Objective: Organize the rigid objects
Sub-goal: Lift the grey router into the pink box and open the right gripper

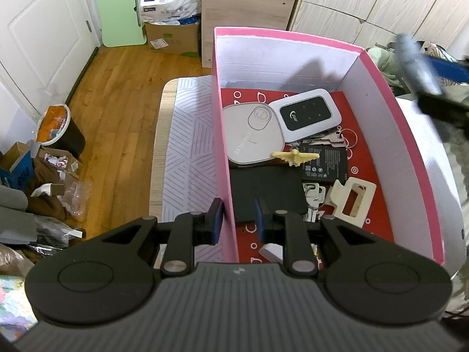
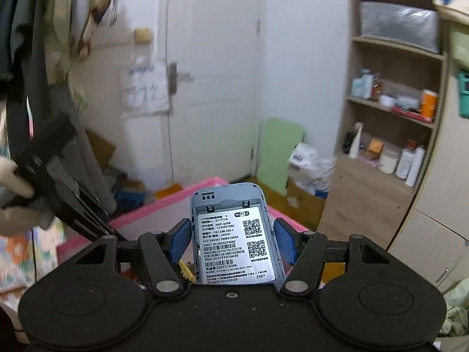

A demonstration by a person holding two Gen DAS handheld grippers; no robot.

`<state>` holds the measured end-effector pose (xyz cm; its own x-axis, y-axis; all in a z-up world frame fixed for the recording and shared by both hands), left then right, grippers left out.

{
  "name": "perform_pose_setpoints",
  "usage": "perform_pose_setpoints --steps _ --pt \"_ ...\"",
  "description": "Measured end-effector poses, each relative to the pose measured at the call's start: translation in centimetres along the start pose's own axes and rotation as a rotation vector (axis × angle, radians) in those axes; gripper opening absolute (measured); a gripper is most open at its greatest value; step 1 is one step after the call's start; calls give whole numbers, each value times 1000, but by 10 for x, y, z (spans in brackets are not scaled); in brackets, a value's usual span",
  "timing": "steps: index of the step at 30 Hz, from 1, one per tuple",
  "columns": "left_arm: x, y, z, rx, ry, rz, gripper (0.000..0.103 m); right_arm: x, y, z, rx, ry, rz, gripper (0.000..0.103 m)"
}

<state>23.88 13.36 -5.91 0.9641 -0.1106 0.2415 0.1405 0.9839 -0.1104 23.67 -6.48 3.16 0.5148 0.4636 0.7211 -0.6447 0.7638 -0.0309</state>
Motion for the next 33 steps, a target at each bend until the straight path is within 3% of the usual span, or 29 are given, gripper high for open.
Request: perform_pose_setpoints --steps 9,13,19,25,33 --pt "-1 3 1 -14 -6 5 20 7 6 -77 -5 221 122 67" --pt "-1 4 1 -15 -5 3 20 6 9 -103 -46 307 160 67" --pt "-1 5 2 -23 -4 2 20 7 8 -124 -31 369 159 65" --pt "-1 6 1 -30 -8 8 20 12 2 -127 -37 356 112 69" --pt "-2 8 1 -38 -10 10 21 5 -12 -77 33 199 -83 71"
Point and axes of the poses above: each gripper's, at about its wrist camera, not at the fingertips, and z roughly against the way its jaws point, y to its left, x to its top, the point moved 5 cm from there along -z, roughly the way its jaws point, and after that the axes turned 12 degrees about y, right-handed, at the moved point
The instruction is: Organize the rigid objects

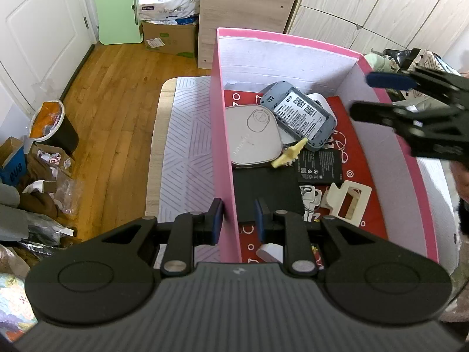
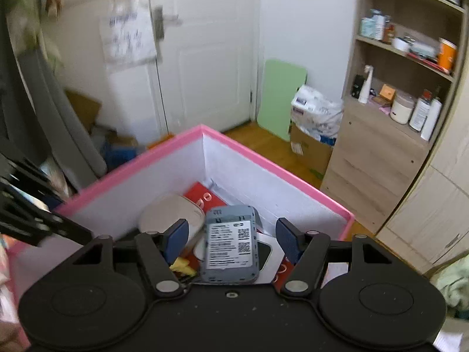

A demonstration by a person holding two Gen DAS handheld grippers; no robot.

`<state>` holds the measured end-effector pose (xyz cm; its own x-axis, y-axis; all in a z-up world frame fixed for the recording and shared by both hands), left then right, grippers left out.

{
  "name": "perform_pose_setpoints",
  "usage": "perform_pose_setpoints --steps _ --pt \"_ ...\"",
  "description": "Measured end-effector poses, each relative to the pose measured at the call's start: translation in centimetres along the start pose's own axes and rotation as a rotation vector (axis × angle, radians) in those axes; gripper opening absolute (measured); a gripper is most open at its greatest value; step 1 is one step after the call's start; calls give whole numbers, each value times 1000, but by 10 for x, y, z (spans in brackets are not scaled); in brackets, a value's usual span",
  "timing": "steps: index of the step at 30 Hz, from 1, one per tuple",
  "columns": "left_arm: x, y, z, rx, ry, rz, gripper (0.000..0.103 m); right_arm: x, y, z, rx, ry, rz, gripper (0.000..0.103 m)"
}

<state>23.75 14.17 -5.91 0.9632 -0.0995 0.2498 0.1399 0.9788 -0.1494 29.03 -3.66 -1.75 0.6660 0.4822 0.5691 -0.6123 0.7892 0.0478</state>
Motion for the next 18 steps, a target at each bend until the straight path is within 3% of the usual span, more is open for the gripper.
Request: perform_pose_setpoints --steps 5,8,16,18 --pt "1 2 1 -17 3 -5 23 -17 3 25 19 -35 -28 71" --pt "-2 3 12 -22 -38 -8 23 -24 4 39 12 -70 -50 71" --pt "-28 -21 44 28 -132 -72 38 -48 12 74 -10 -163 -139 72" --pt "-32 -27 54 2 -146 -75 38 -54 19 82 -14 -181 -145 72"
Point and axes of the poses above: each gripper's, at about its wrist camera, not at the fingertips, and z roughly against the way its jaws point, y to its left, x to its top, the point moved 5 cm from there along -z, roughly the way its jaws point, and after that the axes turned 12 degrees about y, right-handed, at the moved point
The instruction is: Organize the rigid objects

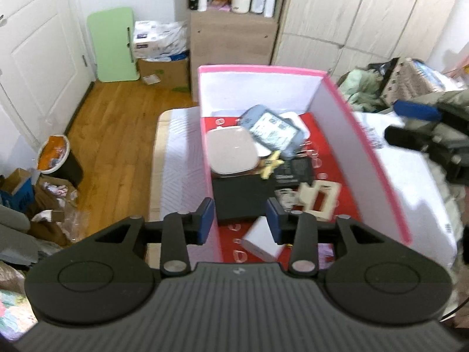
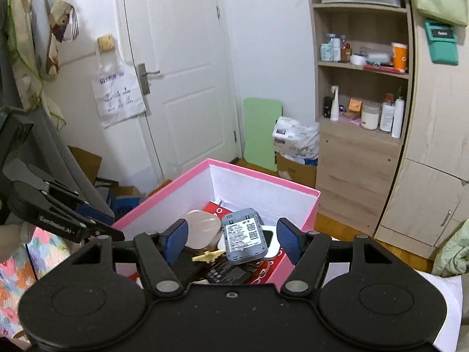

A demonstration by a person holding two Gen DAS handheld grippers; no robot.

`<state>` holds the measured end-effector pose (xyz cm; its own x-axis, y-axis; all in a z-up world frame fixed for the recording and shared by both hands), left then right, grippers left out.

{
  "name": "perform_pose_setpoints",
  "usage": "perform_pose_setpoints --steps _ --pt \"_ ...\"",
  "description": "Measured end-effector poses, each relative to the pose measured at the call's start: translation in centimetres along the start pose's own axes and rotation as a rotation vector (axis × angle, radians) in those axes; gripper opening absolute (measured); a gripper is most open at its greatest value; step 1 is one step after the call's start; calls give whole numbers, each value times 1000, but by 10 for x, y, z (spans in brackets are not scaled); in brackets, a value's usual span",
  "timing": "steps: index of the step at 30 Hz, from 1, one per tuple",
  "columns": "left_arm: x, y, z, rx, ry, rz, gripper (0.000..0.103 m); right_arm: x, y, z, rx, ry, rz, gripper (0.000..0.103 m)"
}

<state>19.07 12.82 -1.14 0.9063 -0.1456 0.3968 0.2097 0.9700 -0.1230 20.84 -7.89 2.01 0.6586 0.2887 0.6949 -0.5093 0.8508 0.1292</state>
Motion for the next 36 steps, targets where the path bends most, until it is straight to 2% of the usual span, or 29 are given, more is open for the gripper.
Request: perform_pose_setpoints --steps 2,5,7,9,11,12,13,15,17,21,24,28,31,36 --pt "0 -10 16 -18 -30 -19 40 -5 7 9 0 -12 -5 72" --pt "-2 -26 40 30 -91 -59 55 -8 14 23 -13 -25 -11 72" --pt "-5 -36 50 19 -104 -60 67 -9 20 33 -15 -40 -8 73" --pt "-10 -45 56 10 -109 -55 68 -10 24 45 -19 -54 -8 74" --pt "-14 -54 62 38 -132 -63 73 -12 28 56 -28 -64 -11 75" --pt "-16 -58 65 61 -148 -61 79 -13 29 62 -35 -67 -15 76" --pt "-19 -61 67 84 -166 -54 87 -15 30 66 -43 -68 -18 79" --pt "-25 -64 73 111 -194 -29 92 -18 32 76 -67 -70 -32 88" --pt "-33 -66 75 105 -211 -6 93 -23 31 86 -114 -86 -66 101" --pt "-48 -68 71 99 -214 57 99 -41 31 103 -224 -105 -135 103" --pt "-57 -72 65 136 -203 83 99 -57 28 111 -224 -93 -204 103" --pt "-66 -79 63 140 -212 95 99 -73 32 120 -245 -86 -232 103" --pt "-71 -84 57 124 -180 95 99 -81 33 125 -212 -83 -264 103" --pt "-76 -89 45 76 -155 119 99 -88 34 123 -256 -58 -279 103"
Point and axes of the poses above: each gripper's, at about its wrist camera, not at the fingertips, and z roughly against the way its jaws point, y to its left, x to its top, the point moved 5 cm from there along -z, roughly the way its jaws point, and after that the axes turned 12 degrees about y, right-handed, at the moved point
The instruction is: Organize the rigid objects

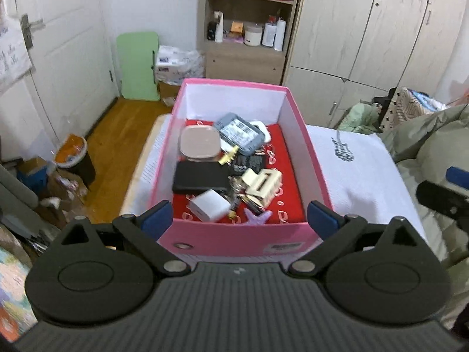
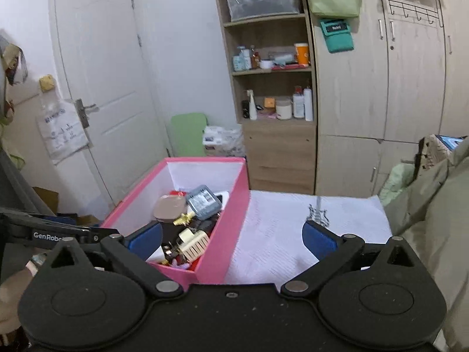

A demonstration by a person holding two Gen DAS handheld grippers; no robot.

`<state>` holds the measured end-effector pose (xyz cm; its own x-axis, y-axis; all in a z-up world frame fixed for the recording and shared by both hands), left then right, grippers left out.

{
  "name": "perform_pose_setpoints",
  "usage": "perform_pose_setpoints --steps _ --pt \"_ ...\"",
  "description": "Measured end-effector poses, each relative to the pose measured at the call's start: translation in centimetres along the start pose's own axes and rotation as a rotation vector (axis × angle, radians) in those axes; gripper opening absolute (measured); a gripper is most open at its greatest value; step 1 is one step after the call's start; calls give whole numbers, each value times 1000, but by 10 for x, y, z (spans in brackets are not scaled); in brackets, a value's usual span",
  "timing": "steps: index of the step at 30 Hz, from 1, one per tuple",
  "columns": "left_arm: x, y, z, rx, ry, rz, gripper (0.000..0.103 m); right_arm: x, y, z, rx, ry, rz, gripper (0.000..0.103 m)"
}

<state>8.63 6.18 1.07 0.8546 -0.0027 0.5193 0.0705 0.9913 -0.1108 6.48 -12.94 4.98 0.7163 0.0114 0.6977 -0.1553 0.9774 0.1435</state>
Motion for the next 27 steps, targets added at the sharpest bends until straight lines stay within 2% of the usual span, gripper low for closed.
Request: perform_pose_setpoints --steps 4,8,17,27 --pt "-4 -10 -9 27 15 -37 99 -5 -3 -2 -16 6 -8 103" --pt "-8 -17 -14 20 24 -49 99 -10 -7 -2 -37 2 -14 103" --pt "-14 -23 -19 90 10 -61 99 -22 -16 0 -82 4 -26 103" --pt "-24 -28 -18 104 -4 -62 102 -31 -19 0 -119 -5 -27 103"
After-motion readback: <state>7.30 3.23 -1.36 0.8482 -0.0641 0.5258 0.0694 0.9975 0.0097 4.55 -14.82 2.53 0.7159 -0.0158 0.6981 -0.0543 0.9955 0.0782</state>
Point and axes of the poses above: each gripper's, at about its wrist camera, not at the fingertips, and z roughly against the way its jaws point, y to its left, x to its top, the point moved 5 cm from there along -z, roughly the way its jaws point, and after that the axes turned 12 degrees about y, right-handed, at the moved point
